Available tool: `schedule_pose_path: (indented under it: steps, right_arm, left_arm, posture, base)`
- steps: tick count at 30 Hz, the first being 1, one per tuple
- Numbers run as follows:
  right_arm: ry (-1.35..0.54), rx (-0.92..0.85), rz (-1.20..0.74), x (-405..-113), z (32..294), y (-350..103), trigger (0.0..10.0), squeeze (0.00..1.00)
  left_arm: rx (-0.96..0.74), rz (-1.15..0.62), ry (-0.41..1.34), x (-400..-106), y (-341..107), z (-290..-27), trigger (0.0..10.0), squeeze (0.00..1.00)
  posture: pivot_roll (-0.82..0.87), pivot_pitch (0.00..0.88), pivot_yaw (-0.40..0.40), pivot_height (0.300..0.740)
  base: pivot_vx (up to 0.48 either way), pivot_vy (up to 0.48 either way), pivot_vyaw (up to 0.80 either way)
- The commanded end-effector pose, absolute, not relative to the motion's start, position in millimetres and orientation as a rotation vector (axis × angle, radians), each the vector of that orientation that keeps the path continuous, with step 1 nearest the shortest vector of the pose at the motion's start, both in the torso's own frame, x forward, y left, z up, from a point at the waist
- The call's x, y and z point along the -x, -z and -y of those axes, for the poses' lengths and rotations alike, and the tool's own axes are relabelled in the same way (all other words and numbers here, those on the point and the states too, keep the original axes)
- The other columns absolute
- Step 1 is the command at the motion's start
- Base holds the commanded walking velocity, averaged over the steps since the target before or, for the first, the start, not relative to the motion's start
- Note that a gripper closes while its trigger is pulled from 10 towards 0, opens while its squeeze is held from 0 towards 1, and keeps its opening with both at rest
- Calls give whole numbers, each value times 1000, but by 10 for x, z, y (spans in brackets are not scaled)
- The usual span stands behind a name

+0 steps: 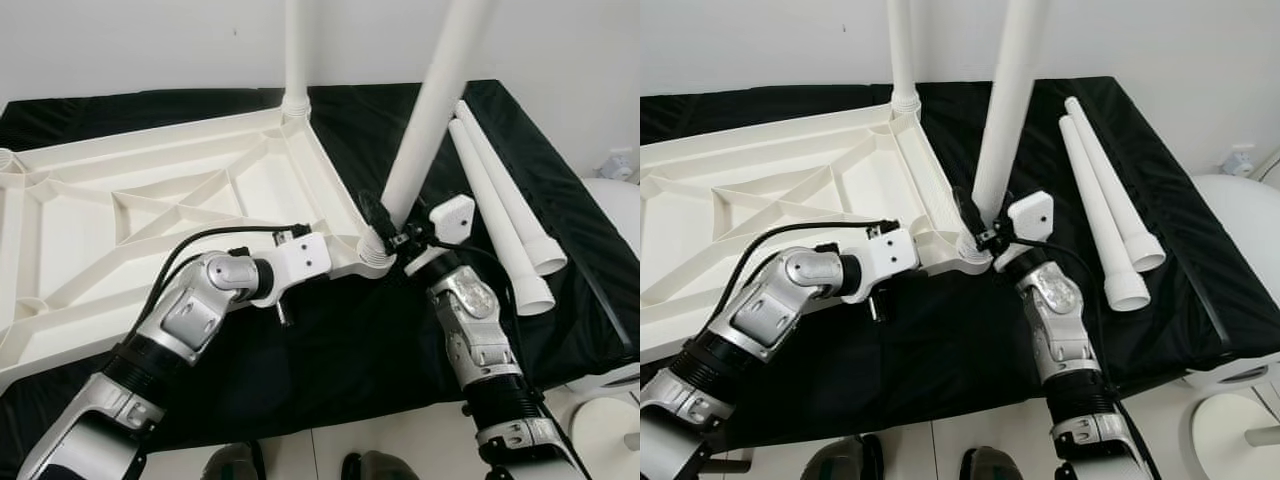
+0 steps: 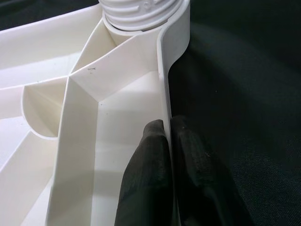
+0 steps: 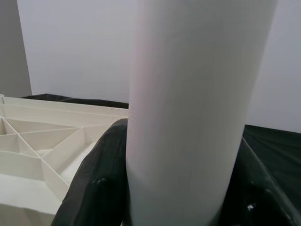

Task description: Building children table

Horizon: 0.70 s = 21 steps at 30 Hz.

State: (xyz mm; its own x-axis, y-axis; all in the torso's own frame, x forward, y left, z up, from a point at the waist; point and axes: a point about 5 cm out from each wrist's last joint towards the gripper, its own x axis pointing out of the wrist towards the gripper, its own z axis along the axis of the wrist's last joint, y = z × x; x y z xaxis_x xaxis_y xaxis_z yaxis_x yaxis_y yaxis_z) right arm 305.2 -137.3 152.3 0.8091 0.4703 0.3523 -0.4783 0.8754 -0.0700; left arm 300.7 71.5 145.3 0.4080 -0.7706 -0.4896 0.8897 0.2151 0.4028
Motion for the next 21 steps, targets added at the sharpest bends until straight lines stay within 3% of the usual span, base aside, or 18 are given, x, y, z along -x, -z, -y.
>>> schedule_pose_path:
  steps: [1, 21]
  right_arm:
    - [-391, -74, 54, -2888, 1670, -838, 10000, 0]
    - [-513, 97, 69, -2943, 1430, -954, 10000, 0]
  left_arm:
    - [-736, -154, 1144, -3028, -1549, -728, 10000, 0]
    - [-735, -153, 1139, -3035, -1555, -728, 10000, 0]
  posture:
    - [5, 111, 30, 740]
    - [8, 110, 25, 740]
  base:
    - [0, 0, 0]
    - [0, 0, 0]
